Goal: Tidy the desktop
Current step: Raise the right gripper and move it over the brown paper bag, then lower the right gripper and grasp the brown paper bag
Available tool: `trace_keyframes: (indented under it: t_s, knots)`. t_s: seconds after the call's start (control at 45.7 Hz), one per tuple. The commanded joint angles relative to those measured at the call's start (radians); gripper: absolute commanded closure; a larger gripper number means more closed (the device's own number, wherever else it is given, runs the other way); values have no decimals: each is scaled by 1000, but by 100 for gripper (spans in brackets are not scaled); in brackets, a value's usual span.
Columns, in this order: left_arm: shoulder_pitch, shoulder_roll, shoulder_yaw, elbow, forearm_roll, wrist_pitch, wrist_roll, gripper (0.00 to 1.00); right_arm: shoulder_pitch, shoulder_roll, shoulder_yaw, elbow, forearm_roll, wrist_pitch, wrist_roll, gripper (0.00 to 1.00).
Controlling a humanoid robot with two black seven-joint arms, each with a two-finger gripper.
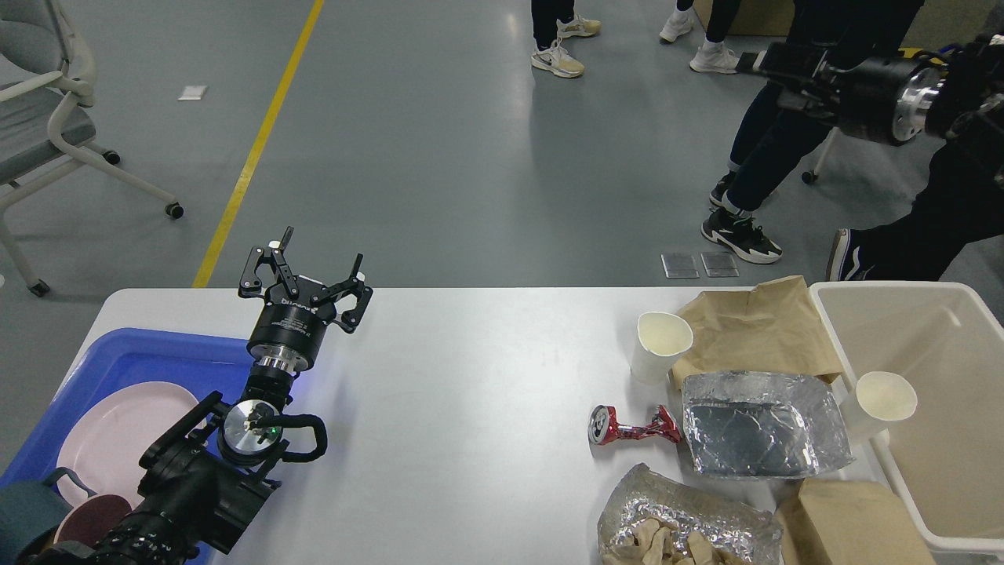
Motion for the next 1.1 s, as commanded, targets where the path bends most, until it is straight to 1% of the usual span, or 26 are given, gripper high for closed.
trace_keyframes:
  t_s: [0.0,0.088,0.11,0.153,0.219,0.307,0.329,0.372,0.416,0.548,0.613,0.657,0.854,0.964,1.073]
  knots:
    - [0,0,0,0,0,0,0,3,77,40,-134,95,-49,-1,-22,0]
    - [0,0,0,0,-2,2,0,3,163,63,-225,227,-47,-1,-54,0]
    - [0,0,0,0,0,2,0,3,184,66,-242,267,-49,-1,-69,0]
    - [0,0,0,0,0,0,0,3,227,69,-275,353,-49,1,-115,0]
    - [0,0,0,0,0,0,0,3,298,69,-323,486,-49,1,-224,0]
    - [0,0,0,0,0,0,0,3,392,68,-371,667,-47,-4,-400,0]
    - [0,0,0,0,0,0,0,3,413,65,-374,715,-47,-5,-437,0]
    - [0,0,0,0,0,2,0,3,465,60,-380,817,-46,-5,-499,0]
    - [0,0,0,0,0,2,0,3,510,57,-384,906,-44,-5,-528,0]
    - [0,0,0,0,0,2,0,3,620,63,-429,1140,-42,-4,-531,0]
    - [0,0,0,0,0,2,0,3,654,66,-440,1227,-41,-1,-531,0]
    - [0,0,0,0,0,2,0,3,663,63,-444,1259,-41,-1,-530,0]
    - [0,0,0,0,0,0,0,3,639,37,-495,1292,0,-20,-529,0]
    - [0,0,0,0,0,2,0,3,567,-24,-496,1292,10,-37,-528,0]
    - [0,0,0,0,0,0,0,3,466,-80,-498,1292,7,-94,-528,0]
